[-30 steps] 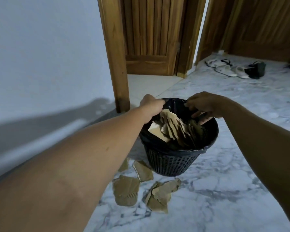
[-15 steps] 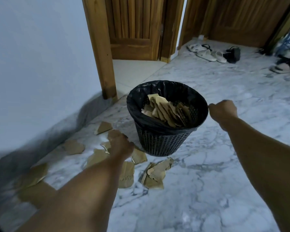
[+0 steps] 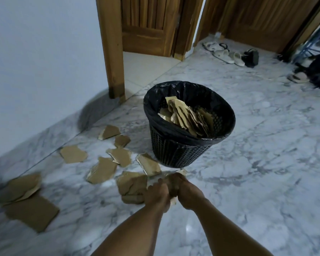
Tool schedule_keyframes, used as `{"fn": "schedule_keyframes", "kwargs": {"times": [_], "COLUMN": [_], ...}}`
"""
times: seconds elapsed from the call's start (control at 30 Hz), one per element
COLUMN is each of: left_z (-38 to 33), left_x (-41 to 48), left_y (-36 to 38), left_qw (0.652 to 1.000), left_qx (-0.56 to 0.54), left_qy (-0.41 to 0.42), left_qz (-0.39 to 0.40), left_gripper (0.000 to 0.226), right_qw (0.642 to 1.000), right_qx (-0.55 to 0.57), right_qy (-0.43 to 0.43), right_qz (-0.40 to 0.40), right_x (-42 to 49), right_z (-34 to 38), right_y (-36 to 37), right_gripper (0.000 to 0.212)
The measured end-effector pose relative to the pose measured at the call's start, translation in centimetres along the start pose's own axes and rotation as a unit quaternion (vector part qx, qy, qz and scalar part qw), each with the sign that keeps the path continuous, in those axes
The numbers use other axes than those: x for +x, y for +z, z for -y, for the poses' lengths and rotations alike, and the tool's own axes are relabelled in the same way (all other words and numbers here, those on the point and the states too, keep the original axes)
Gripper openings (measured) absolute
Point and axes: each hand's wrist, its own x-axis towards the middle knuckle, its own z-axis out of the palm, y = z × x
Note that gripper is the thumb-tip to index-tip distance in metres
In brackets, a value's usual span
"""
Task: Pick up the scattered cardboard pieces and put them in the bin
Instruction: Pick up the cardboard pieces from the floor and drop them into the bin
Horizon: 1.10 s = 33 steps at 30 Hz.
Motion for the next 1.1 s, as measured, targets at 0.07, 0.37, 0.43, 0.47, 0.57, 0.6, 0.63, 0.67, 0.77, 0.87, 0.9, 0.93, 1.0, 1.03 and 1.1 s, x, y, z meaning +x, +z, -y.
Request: {"fn": "schedule_keyframes", "kwargs": {"times": [0.07,0.37,0.43,0.47,0.57,0.6,0.63,0.67,0.77,0.87,0.9,0.93,1.0,1.03,1.1], "left_z": [0.5,2.1,2.9,3.0,2.8,3.2,3.9,4.6,6.9,9.4,10.0,10.4,11.0,11.0,10.8], "left_x": [-0.2,4.2,6.5,6.5,4.5,4.4,4.3,4.1,3.2,2.3,2.0,1.9,2.0,2.0,2.0], "left_y": [-0.7,0.4,1.1,0.1,-5.4,-6.7,-8.1,-9.1,-9.5,-8.4,-8.0,-7.6,-7.1,-7.1,-7.2], "left_qw": [0.999,0.993,0.991,0.991,0.988,0.989,0.991,0.99,0.983,0.985,0.984,0.984,0.99,0.994,0.998], "left_qx": [0.03,-0.07,-0.077,-0.08,-0.103,-0.084,-0.054,-0.01,0.114,0.155,0.172,0.177,0.138,0.101,0.009], "left_qy": [0.034,0.018,0.02,0.008,-0.021,-0.039,-0.057,-0.079,-0.082,-0.055,-0.035,-0.017,0.011,0.025,0.028], "left_qz": [-0.003,0.092,0.104,0.109,0.117,0.113,0.106,0.114,0.121,0.049,0.022,0.004,-0.017,-0.033,-0.057], "left_gripper": [0.044,0.057,0.052,0.053,0.049,0.045,0.041,0.04,0.057,0.07,0.069,0.065,0.058,0.054,0.051], "right_qw": [0.999,0.999,0.995,0.994,0.984,0.976,0.971,0.969,0.964,0.966,0.969,0.973,0.979,0.981,0.983], "right_qx": [-0.036,-0.02,-0.032,-0.032,0.089,0.142,0.178,0.2,0.234,0.234,0.226,0.212,0.178,0.165,0.157], "right_qy": [-0.027,0.039,0.086,0.102,0.156,0.164,0.161,0.143,0.117,0.104,0.097,0.09,0.095,0.099,0.095], "right_qz": [0.017,-0.005,-0.034,-0.03,0.002,-0.005,-0.002,0.003,0.046,0.047,0.031,0.014,-0.003,-0.01,-0.027], "right_x": [0.2,-0.2,-0.4,-0.4,-0.8,-0.7,-0.4,0.2,1.4,2.5,2.4,2.3,1.9,1.7,1.6], "right_z": [-0.4,-0.9,-1.3,-1.6,-1.9,-1.9,-1.5,-1.0,1.5,3.9,4.7,5.2,5.8,6.1,6.3], "right_y": [-0.9,-0.8,-1.1,-1.3,-2.0,-1.8,-1.8,-1.4,-0.3,0.2,0.0,-0.1,-0.2,-0.4,-0.6], "right_gripper": [0.072,0.064,0.043,0.038,0.03,0.025,0.021,0.017,0.017,0.049,0.054,0.055,0.051,0.049,0.049]}}
